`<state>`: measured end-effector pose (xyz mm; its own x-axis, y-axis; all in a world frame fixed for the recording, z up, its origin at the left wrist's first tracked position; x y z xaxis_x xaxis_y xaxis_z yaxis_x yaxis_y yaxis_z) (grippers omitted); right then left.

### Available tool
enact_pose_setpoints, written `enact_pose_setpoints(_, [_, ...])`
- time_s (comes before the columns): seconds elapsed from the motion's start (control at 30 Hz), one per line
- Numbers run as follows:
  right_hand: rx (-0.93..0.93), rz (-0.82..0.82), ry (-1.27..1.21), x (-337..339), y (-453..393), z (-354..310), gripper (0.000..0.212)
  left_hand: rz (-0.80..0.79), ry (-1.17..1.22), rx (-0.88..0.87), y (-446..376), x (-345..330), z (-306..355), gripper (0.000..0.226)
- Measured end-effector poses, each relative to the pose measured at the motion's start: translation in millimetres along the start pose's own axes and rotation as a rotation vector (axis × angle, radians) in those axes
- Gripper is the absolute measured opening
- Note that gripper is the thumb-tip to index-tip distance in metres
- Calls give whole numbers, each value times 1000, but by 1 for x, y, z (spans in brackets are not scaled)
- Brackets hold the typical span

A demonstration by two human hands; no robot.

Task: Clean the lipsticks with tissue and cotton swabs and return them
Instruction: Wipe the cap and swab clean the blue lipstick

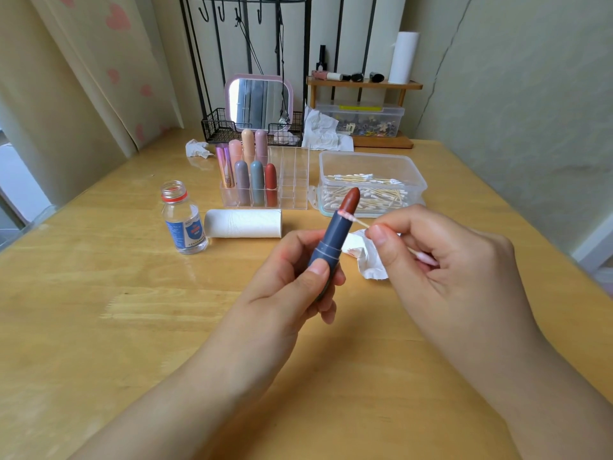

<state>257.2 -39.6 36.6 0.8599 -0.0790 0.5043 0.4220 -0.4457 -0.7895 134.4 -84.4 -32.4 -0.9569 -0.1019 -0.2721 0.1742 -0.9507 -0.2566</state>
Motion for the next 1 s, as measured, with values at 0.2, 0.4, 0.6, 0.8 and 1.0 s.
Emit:
enact_pose_setpoints(0.2, [-2, -19, -12, -2, 1, 0, 20, -25, -47, -21, 0, 0, 0, 22])
enact_pose_setpoints(0.4, [24, -101, -29, -10, 2, -4, 16, -23, -77, -31, 0, 1, -2, 29])
enact_pose_setpoints(0.6, [24, -72, -29, -6, 2, -3, 17, -17, -76, -49, -1, 0, -1, 32])
enact_pose_setpoints(0.8, [14, -26, -7, 0, 0, -1, 21, -15, -117, -41, 0, -1, 0, 26])
enact_pose_setpoints(1.0, [9, -33, 10, -2, 1, -2, 18, 21, -234, -61, 1, -1, 3, 25])
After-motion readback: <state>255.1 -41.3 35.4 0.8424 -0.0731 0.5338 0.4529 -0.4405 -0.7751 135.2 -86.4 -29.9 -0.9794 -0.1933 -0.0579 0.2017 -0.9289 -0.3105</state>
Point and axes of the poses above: each hand's wrist, its own y-axis away from the middle knuckle, its own x-axis out of the back of the hand, z = x × y, the point moved 7 cm from there along -y, towards the middle knuckle
